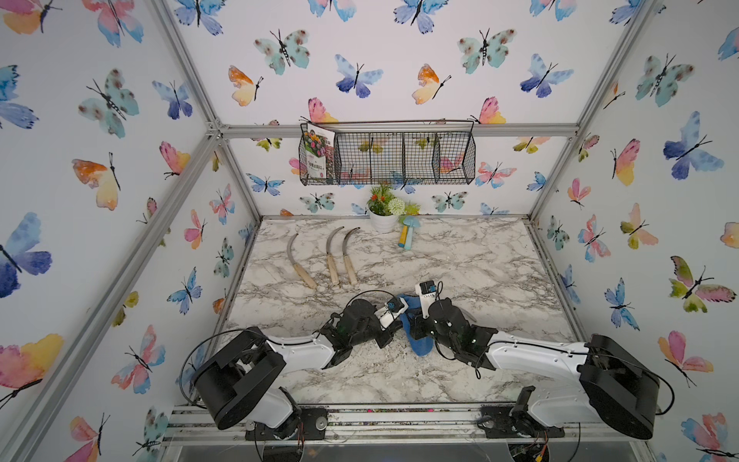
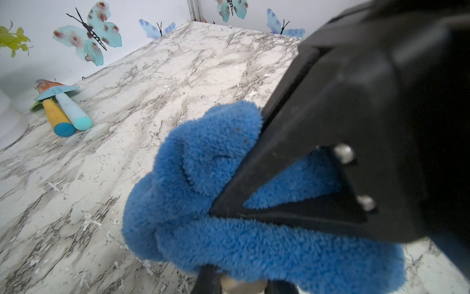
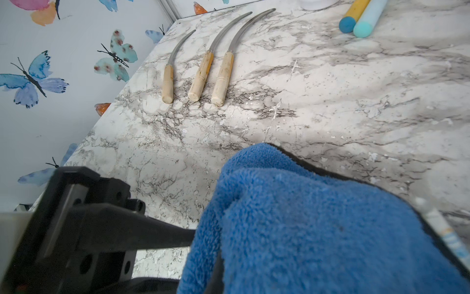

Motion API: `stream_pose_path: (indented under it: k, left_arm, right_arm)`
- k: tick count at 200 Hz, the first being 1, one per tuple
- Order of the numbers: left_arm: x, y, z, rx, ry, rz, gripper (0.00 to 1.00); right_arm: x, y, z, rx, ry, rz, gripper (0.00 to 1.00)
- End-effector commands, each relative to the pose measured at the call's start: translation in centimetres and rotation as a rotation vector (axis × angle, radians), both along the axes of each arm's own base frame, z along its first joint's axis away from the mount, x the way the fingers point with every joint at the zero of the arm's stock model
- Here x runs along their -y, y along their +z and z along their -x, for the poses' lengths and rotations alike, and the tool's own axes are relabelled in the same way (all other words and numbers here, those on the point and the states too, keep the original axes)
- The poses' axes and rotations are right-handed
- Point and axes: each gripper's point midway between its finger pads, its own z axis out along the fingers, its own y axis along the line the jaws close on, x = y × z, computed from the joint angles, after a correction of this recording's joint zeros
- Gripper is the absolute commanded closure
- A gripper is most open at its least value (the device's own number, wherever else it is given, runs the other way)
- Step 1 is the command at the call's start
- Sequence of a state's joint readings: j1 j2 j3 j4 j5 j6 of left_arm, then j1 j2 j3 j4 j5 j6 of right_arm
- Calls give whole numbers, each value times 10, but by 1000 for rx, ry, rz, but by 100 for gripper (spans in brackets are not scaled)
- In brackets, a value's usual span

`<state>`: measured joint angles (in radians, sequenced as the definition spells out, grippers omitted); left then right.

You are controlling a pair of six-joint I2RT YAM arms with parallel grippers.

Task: Wipe small sickles with rags
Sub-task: Wipe the small sickle.

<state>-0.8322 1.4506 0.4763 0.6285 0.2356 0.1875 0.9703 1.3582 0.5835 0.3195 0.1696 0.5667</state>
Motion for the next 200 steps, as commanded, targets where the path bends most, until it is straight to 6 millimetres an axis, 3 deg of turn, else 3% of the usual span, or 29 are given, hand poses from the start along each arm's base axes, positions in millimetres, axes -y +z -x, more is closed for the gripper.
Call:
stream_pose_path:
  k: [1, 52, 74, 99, 116, 151, 181, 200]
  left_arm:
    - [9, 47, -7, 124, -5, 124, 100]
    - [7, 50, -5, 130, -9, 131, 100]
    - [7, 49, -6, 138, -3, 135, 100]
    - [0, 51, -11, 173, 43, 139, 100]
    - [-8, 55, -11, 213, 81, 155, 100]
    - [-21, 58, -19, 273, 180, 149, 100]
    - [-43, 58, -40, 283, 362, 125, 100]
    - [-56, 61, -43, 311, 422, 121, 100]
  right_arm:
    - [7, -26, 11, -50, 13, 68, 98]
    - [74, -59, -22, -148, -119, 39, 98]
    - [83, -58, -25, -148, -133, 68, 98]
    - [79, -34, -21, -118, -105, 27, 98]
    - [89, -11, -23, -75, -157, -6, 98]
    - [143, 30, -36, 11, -422, -7, 98]
    - [195, 38, -46, -8, -619, 12, 98]
    - [230, 39, -50, -22, -743, 13, 98]
